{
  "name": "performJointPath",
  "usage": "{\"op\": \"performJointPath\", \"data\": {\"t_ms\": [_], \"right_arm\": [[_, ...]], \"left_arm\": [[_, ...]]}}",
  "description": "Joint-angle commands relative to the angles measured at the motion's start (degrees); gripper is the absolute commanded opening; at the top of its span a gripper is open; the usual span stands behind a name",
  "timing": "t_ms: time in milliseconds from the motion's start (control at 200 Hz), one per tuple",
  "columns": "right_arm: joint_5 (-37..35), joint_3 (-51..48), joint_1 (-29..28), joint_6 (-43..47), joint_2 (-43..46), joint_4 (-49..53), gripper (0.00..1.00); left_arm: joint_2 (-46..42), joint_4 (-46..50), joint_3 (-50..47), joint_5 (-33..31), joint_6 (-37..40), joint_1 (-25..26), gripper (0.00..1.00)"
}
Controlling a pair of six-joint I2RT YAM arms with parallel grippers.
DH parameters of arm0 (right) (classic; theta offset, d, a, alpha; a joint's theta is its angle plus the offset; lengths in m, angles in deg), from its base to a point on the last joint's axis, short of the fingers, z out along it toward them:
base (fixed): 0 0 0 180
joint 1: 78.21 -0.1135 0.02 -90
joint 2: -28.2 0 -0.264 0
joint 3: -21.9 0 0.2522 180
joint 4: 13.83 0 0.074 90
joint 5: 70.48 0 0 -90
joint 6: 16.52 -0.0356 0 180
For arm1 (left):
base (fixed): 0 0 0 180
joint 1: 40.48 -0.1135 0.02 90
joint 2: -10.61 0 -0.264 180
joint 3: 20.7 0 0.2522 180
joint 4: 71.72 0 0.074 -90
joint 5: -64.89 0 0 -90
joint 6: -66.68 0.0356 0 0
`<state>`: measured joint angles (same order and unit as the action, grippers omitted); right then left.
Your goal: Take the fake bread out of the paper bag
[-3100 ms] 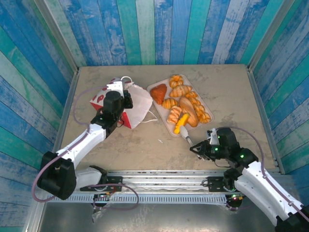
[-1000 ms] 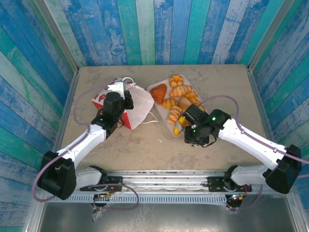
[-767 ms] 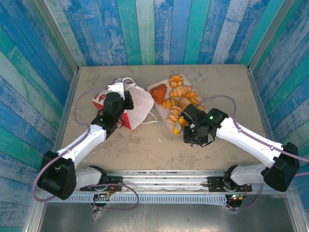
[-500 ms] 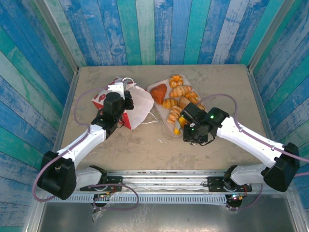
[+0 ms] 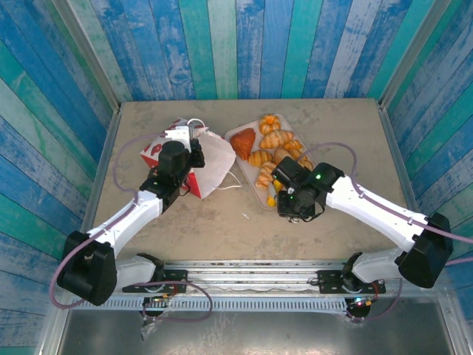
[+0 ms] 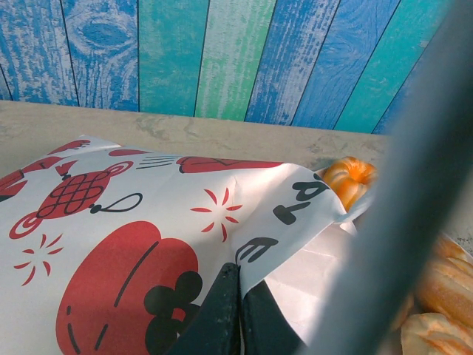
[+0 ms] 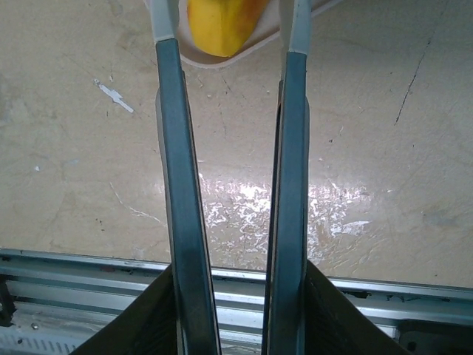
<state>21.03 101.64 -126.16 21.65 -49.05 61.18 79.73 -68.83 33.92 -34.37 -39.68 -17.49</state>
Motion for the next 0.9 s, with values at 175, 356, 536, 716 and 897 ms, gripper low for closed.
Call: {"op": "performJointPath", "data": {"t_ms": [175,356,536,716,897], "right_arm": [[-1.8,-2.0,-0.2,-0.5,3.1,-0.1,0.26],[-3.3,-4.0,-0.1,-1.9,8.9,-0.6,0.22],[-1.9,-8.5,0.0,-1.9,19.0,-7.3,0.23],[-0.6,-18.1,0.2,-1.6,29.0,-20.6,0.25],[0.2,-26.9,0.8,-1.8,35.1,-30.8,0.26]], "left_arm": [[1.4,-0.3,0.3,0.6,0.3,0.2,0.07],[0.6,0.2,0.3,0.5,0.6,0.2,0.07],[-0.3,0.9,0.2,-0.2,1.1,0.2,0.07],[-1.1,1.6,0.0,-1.5,1.6,0.2,0.07],[-1.4,1.8,0.4,-0.6,2.0,0.2,0.07]]}}
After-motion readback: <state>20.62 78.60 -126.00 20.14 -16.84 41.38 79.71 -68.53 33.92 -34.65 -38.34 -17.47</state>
